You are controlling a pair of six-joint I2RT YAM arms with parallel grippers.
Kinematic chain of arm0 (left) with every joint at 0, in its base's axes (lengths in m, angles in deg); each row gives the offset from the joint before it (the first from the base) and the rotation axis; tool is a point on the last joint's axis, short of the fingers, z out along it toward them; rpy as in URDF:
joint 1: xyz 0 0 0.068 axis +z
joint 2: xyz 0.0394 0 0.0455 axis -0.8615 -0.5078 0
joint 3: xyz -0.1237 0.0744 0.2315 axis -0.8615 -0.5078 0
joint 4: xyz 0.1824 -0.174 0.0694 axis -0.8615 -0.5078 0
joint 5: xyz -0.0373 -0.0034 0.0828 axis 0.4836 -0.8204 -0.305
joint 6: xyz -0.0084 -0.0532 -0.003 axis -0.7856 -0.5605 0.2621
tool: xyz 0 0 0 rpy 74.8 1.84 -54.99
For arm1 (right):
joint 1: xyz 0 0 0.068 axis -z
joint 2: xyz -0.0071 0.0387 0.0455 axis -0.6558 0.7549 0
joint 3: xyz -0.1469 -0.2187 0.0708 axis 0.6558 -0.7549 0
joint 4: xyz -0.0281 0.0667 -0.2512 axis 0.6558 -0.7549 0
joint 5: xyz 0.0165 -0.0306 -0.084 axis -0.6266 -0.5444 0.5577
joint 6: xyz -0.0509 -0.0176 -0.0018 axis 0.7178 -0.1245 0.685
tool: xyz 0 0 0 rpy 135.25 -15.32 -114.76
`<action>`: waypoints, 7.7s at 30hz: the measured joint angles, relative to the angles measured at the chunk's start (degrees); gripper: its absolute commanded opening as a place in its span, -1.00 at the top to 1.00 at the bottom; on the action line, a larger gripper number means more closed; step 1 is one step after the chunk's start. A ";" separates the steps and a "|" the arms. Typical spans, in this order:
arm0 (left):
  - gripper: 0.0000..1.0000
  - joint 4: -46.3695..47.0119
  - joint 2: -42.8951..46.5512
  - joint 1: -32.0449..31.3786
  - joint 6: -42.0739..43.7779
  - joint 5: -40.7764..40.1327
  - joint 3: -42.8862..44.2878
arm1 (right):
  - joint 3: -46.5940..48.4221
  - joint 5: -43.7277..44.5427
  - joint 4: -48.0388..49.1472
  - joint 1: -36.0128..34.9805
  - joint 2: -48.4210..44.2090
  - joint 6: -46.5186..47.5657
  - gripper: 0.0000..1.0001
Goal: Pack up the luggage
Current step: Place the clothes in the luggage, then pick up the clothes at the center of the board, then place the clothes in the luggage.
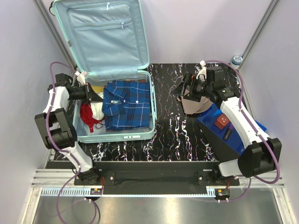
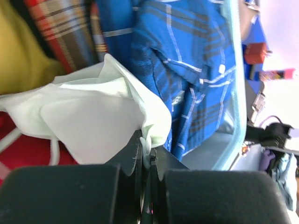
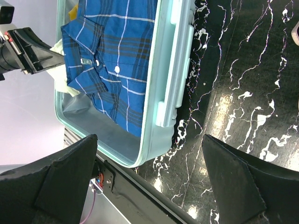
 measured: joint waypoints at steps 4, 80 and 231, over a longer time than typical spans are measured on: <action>1.00 -1.25 -0.04 0.00 1.81 2.80 0.00 | -0.33 0.02 0.02 0.00 -0.24 -0.37 -1.00; -0.78 3.23 9.84 -37.53 -23.98 -61.55 18.21 | 6.69 25.73 -10.49 17.64 24.35 5.86 -0.99; 1.00 45.94 -25.14 -60.85 -52.28 -36.11 26.18 | -9.79 2.93 -5.60 18.80 -1.03 4.09 -0.99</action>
